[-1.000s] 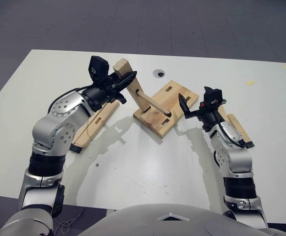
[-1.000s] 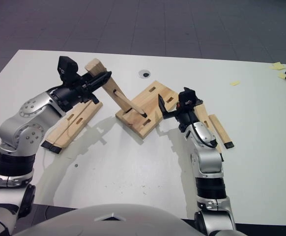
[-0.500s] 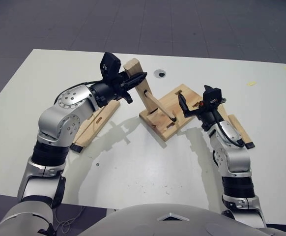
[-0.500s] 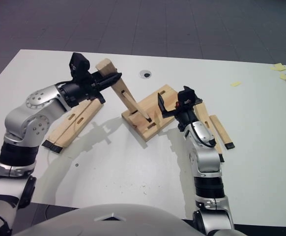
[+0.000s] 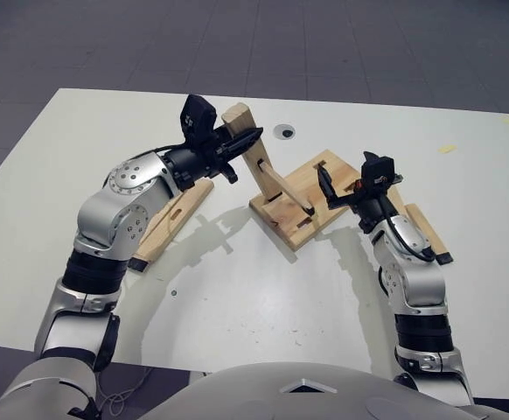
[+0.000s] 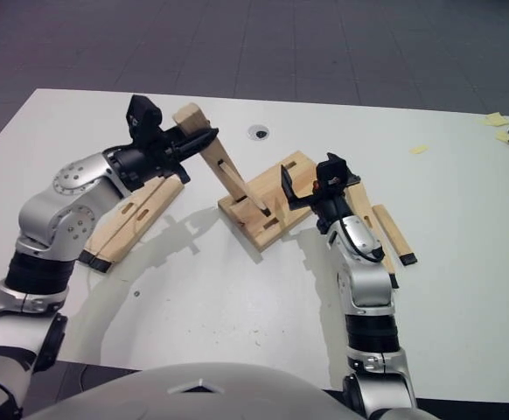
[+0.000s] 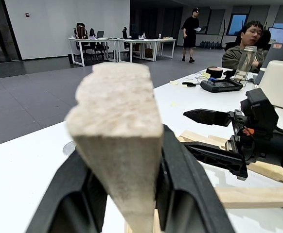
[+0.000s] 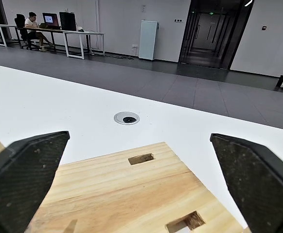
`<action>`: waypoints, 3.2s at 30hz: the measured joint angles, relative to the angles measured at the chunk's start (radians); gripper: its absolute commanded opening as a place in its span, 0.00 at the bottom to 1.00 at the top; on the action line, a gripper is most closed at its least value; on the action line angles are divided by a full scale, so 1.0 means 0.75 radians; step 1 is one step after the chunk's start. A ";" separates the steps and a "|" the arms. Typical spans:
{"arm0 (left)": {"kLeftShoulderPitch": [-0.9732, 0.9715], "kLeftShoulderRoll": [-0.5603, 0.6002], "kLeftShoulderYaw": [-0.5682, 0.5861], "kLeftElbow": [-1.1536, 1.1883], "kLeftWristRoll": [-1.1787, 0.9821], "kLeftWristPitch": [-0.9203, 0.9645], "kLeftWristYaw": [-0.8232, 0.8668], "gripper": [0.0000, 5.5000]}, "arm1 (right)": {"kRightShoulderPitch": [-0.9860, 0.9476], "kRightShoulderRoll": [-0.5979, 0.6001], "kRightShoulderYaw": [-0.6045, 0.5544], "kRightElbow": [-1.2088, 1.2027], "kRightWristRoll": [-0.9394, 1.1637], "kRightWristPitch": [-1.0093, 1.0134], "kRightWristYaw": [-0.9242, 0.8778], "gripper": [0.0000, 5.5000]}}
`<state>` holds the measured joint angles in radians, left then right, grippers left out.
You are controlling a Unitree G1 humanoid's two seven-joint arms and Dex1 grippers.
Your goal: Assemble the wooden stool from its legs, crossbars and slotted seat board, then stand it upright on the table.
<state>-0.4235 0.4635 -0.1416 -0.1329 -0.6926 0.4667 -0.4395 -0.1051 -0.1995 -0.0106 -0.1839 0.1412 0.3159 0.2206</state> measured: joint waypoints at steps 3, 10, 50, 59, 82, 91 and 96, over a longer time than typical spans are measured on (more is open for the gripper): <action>0.077 -0.038 0.014 0.047 -0.001 0.082 0.018 0.37 | -0.002 -0.001 -0.004 0.011 -0.004 -0.001 0.000 0.98; 0.028 -0.081 0.113 0.023 -0.002 0.209 0.040 0.58 | -0.005 0.002 -0.003 0.012 -0.006 -0.003 0.001 0.98; -0.436 -0.372 0.210 0.166 0.047 0.228 0.035 0.98 | -0.014 0.020 0.022 0.061 -0.040 -0.022 -0.002 0.98; -0.734 -0.371 0.482 0.178 -0.094 0.290 0.177 0.98 | -0.016 0.038 0.016 0.066 -0.040 -0.023 -0.011 0.98; -0.439 -0.376 0.230 0.107 0.025 0.347 0.028 0.98 | -0.016 0.041 0.024 0.071 -0.048 -0.021 -0.007 0.98; -0.746 -0.391 0.508 0.145 -0.164 0.373 0.164 0.98 | -0.017 0.040 0.019 0.073 -0.047 -0.021 -0.002 0.98; -0.604 -0.385 0.294 0.145 -0.057 0.377 0.086 0.98 | -0.017 0.041 0.024 0.073 -0.048 -0.021 0.002 0.98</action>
<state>-0.8768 0.1747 0.0786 -0.0245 -0.7357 0.7494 -0.3749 -0.1177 -0.1690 0.0073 -0.1295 0.1050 0.3000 0.2219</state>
